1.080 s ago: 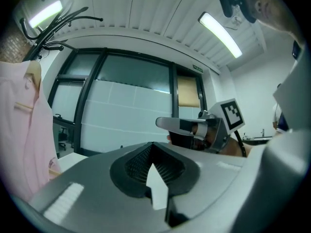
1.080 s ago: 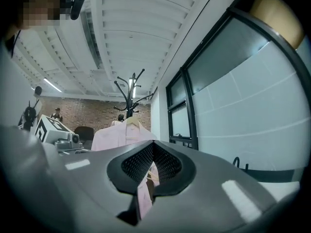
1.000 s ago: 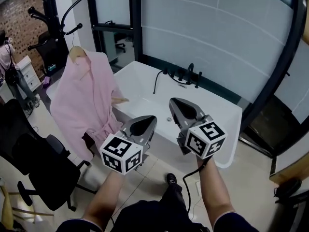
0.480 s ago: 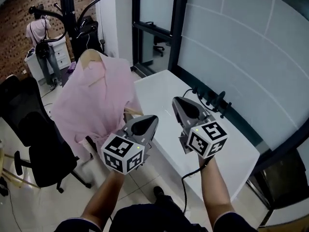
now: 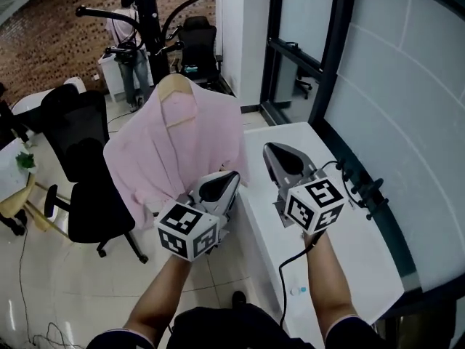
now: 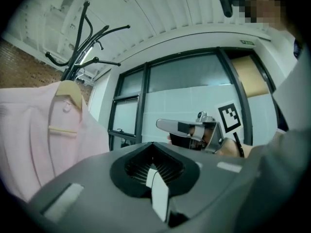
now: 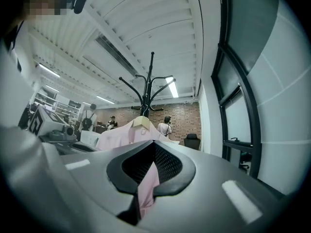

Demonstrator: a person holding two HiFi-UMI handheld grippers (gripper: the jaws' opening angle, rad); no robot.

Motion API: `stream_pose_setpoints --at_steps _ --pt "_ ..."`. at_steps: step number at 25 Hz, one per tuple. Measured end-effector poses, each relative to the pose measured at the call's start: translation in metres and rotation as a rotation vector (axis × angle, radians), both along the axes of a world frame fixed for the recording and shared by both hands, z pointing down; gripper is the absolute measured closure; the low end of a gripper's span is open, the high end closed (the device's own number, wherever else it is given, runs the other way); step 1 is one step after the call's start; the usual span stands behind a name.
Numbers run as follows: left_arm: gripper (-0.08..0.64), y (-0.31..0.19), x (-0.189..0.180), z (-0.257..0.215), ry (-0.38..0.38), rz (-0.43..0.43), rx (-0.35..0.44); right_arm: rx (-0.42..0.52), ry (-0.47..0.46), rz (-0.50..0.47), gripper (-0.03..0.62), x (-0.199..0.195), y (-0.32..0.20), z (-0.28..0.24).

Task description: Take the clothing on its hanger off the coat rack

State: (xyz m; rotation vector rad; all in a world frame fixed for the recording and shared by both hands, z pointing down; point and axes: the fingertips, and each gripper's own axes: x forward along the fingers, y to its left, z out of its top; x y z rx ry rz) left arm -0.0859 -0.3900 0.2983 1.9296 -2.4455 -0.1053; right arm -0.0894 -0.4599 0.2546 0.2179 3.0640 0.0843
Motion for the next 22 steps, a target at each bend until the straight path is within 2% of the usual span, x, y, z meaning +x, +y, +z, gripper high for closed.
stream_pose_setpoints --at_steps 6,12,17,22 --pt "0.548 0.024 -0.027 0.004 0.007 -0.164 -0.010 0.030 0.004 -0.135 0.591 -0.035 0.019 0.002" --pt "0.548 0.044 -0.045 0.012 0.018 -0.286 -0.014 0.094 0.011 -0.236 0.591 -0.061 0.038 0.008" --pt "0.548 0.048 -0.057 0.013 0.016 -0.339 -0.019 0.111 0.017 -0.282 0.591 -0.078 0.041 0.012" --pt "0.548 0.040 -0.069 0.015 0.015 -0.350 -0.025 0.114 0.020 -0.289 0.591 -0.093 0.035 0.017"
